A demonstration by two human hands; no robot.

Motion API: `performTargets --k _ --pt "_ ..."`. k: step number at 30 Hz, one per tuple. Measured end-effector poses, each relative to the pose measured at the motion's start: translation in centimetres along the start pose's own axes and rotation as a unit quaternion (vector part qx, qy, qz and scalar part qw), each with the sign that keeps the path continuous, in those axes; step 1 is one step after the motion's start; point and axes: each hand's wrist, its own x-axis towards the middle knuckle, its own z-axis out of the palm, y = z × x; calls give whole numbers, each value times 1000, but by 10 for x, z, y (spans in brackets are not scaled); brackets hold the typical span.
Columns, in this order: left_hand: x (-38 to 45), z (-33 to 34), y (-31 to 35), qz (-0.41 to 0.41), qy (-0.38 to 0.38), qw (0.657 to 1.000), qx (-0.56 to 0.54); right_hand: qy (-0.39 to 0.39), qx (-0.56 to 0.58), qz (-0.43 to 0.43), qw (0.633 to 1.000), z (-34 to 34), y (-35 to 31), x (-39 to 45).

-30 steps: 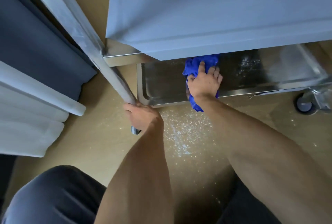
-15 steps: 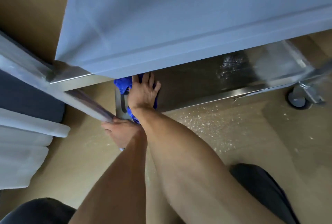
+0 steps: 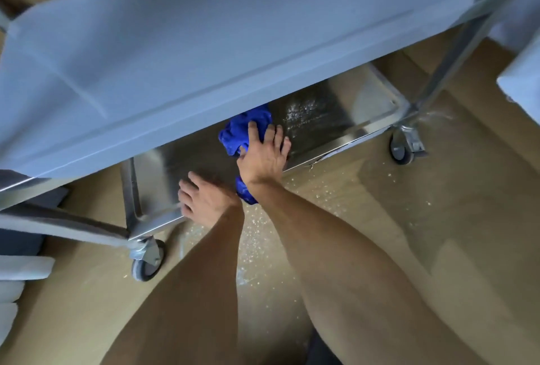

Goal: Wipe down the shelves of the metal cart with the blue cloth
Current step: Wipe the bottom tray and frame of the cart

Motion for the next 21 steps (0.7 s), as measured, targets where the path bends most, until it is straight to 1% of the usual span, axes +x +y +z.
performTargets --k 2,3,5,6,7,8,9,11,14,16,17,19,21 --pt "9 2 -4 -2 7 999 46 32 -6 18 999 -8 26 21" --pt "11 2 -7 17 11 998 66 55 -12 50 997 -14 42 34" --pt "12 5 -8 56 17 995 85 106 -28 154 982 -27 79 68" --pt "11 9 -8 60 18 994 91 118 -35 206 971 -34 96 83" --pt "11 12 -5 58 21 994 95 116 -36 247 961 -38 106 96" --pt "11 15 -3 50 26 993 102 102 -39 269 957 -38 109 105" --pt "11 18 -1 42 31 993 107 86 -48 271 958 -35 105 108" --pt "12 22 1 35 38 993 106 60 -67 220 971 -26 80 103" --pt "9 19 1 43 40 993 102 6 -56 51 997 -4 24 77" --pt "8 16 2 42 47 992 106 -26 -20 -50 998 6 -7 54" --pt "8 15 3 39 48 992 106 -42 -10 -84 996 7 -16 45" --pt "4 13 7 31 43 993 102 -50 -16 -115 992 4 -16 37" --pt "3 12 9 23 38 994 100 -45 -2 -77 996 -6 1 48"
